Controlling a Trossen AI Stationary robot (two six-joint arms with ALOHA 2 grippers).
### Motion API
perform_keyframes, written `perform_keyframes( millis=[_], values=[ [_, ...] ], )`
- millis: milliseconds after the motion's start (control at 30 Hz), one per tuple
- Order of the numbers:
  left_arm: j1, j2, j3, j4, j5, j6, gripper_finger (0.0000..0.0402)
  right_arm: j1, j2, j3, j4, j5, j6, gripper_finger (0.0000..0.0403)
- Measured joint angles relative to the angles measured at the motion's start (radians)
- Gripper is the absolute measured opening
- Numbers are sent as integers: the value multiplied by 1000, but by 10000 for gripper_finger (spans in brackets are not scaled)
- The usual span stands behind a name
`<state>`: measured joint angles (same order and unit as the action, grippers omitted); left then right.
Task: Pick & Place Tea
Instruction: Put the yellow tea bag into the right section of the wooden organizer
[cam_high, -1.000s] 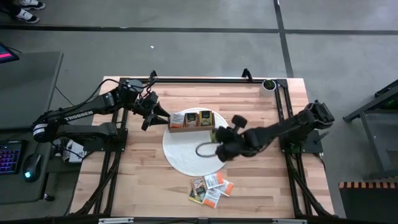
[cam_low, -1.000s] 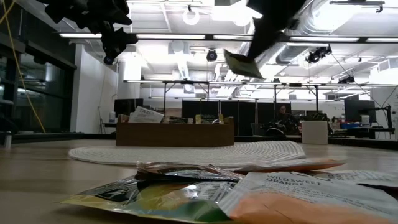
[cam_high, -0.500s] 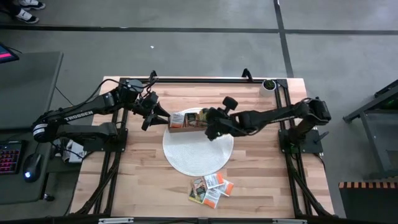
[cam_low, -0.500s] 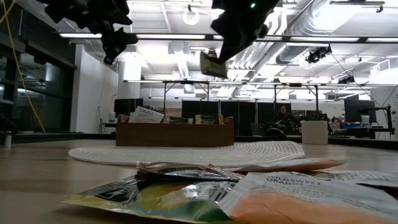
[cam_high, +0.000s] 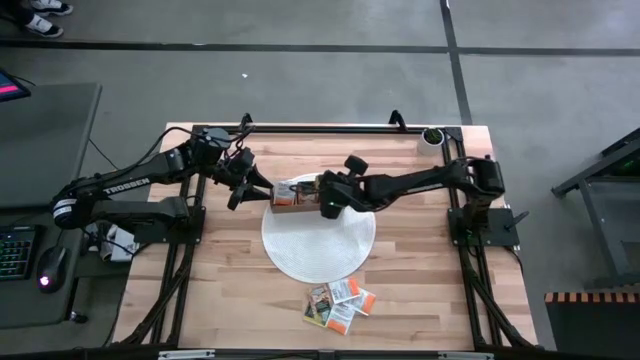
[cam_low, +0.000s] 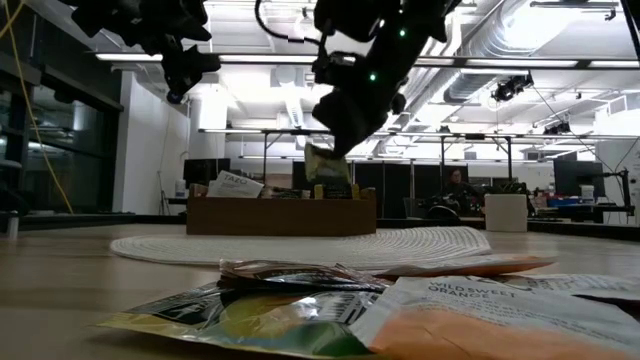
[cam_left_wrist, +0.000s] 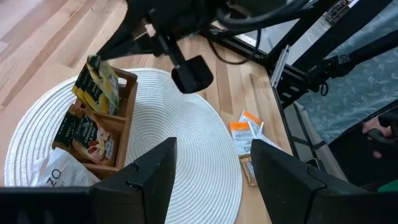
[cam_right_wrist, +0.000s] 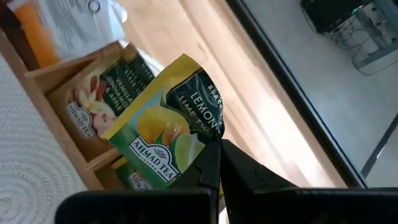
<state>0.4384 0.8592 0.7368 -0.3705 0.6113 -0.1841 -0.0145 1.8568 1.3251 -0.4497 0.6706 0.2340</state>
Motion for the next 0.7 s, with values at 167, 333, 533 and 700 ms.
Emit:
perform_keyframes(
  millis=[167,333,533,700],
  values=[
    [0,0,0,0,0,4,204,-1,27,0,-10,-1,17,0],
    [0,0,0,0,0,4,204,-1,33,0,-47,5,49,0],
    [0,0,0,-1,0,7,204,-1,34,0,-47,20,53,0],
    [0,0,0,-1,0,8,204,-1,34,0,-49,22,67,0]
  ],
)
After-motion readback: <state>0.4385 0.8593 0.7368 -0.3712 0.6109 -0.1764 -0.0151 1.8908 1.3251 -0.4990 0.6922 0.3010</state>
